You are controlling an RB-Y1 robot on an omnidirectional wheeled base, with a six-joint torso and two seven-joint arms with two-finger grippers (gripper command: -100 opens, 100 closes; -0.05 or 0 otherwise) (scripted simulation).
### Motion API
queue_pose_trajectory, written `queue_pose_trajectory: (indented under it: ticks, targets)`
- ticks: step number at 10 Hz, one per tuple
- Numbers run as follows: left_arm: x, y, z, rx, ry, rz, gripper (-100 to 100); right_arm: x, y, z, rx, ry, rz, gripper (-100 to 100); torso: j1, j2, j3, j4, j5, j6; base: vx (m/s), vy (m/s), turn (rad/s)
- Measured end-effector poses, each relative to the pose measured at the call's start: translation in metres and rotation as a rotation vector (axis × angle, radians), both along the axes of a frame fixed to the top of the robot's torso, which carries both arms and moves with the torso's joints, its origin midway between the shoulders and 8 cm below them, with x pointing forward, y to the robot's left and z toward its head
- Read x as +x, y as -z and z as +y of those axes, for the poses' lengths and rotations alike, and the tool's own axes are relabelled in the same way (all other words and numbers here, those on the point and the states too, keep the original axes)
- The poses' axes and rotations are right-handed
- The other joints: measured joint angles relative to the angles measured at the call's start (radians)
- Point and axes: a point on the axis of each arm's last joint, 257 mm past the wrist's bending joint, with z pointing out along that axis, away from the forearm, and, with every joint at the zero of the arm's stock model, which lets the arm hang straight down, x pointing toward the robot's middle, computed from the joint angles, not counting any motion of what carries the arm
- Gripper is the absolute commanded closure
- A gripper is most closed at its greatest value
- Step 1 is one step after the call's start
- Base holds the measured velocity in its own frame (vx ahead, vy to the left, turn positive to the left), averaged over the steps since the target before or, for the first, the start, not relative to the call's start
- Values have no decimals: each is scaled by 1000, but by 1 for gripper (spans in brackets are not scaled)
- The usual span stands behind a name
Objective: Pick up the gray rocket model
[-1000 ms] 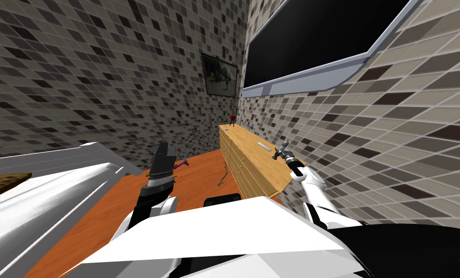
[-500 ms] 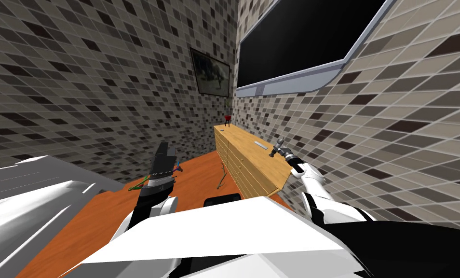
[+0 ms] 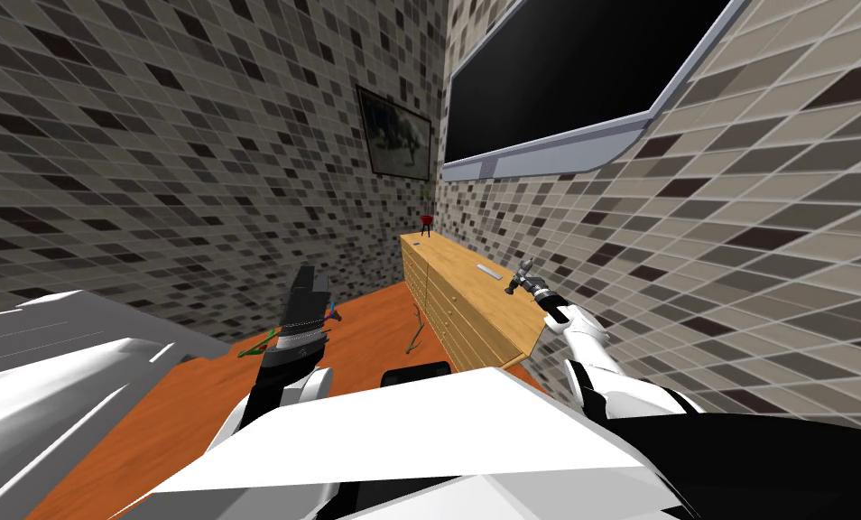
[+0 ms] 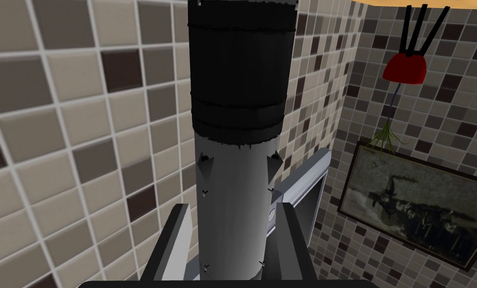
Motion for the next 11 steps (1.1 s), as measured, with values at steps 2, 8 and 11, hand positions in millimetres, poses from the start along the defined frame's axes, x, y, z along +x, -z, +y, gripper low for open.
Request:
queue_pose_trajectory:
  ticks: [2,8,11]
  targets:
    - [0,0,0,0,0,0,0,0,0,0,-1,0,0,100,0,0,0,0,0,0,-26,-36,140]
    - [0,0,0,0,0,0,0,-25,20,-4,9,86,21,100,-6,-8,-8,-8,-12,-7,-62,-78,210]
    - [0,0,0,0,0,0,0,-41,27,-7,11,136,27,100,-8,-12,-12,-11,-17,-10,-62,-69,188]
